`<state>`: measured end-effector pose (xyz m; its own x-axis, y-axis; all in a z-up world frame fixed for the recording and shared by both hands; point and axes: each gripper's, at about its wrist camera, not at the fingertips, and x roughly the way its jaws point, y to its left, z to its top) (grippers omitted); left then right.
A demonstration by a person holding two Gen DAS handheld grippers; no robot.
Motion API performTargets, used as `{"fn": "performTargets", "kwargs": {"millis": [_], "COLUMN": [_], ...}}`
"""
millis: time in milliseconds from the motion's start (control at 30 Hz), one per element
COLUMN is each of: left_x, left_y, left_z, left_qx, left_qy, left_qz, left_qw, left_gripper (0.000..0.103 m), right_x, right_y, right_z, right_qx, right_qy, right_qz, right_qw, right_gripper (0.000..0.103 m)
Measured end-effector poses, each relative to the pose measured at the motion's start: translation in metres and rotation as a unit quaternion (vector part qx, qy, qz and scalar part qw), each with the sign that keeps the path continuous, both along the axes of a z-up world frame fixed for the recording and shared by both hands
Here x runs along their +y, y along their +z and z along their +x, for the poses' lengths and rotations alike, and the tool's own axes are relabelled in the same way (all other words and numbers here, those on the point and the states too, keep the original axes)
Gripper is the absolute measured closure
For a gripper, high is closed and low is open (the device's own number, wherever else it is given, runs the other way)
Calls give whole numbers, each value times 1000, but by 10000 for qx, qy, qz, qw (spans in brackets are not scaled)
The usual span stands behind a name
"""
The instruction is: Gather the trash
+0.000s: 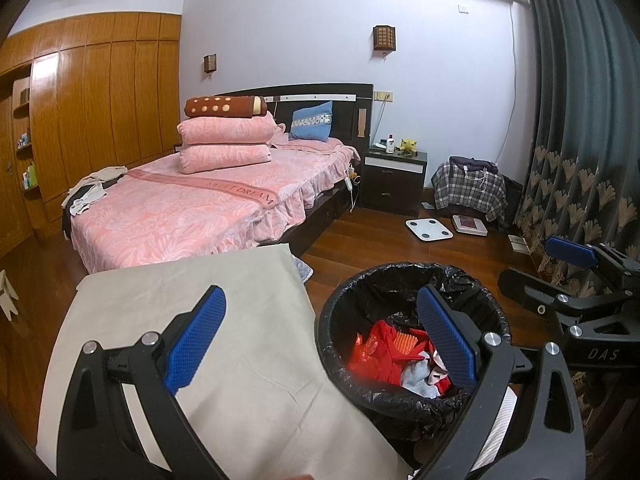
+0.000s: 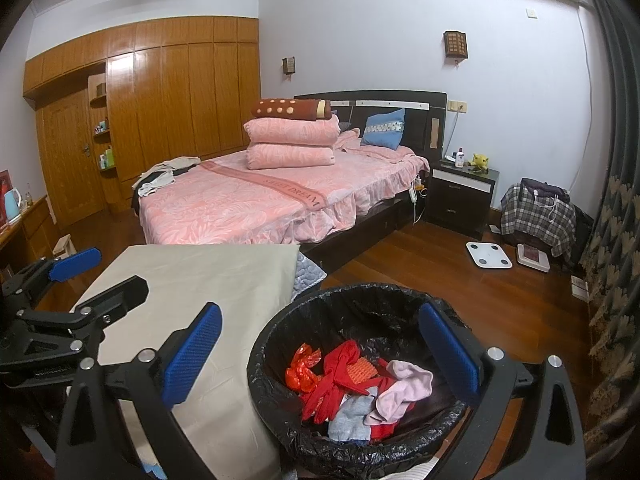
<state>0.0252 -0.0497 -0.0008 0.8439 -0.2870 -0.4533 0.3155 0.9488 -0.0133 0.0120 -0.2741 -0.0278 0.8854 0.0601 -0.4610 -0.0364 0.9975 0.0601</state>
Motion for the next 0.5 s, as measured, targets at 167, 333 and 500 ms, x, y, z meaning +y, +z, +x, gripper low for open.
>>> {"fn": "performTargets", "kwargs": {"millis": [167,333,500], "left_x": [1,3,3], "left_y": [-1,-2,-3], "left_z": [0,0,0], "left_qx": [14,26,47], "left_qy": [0,3,6], "left_qz": [-6,-4,-4], "left_qw": [10000,10000,10000], "left_gripper": [9,9,9], "right_x": [0,0,0], "right_y": [1,0,0], "right_z": [0,0,0], "right_qx": [-5,-3,-7], "right_qy": [2,-2,2], "right_qz": [2,5,6], "right_qw": [10000,10000,10000], "right_gripper": [6,6,6]}}
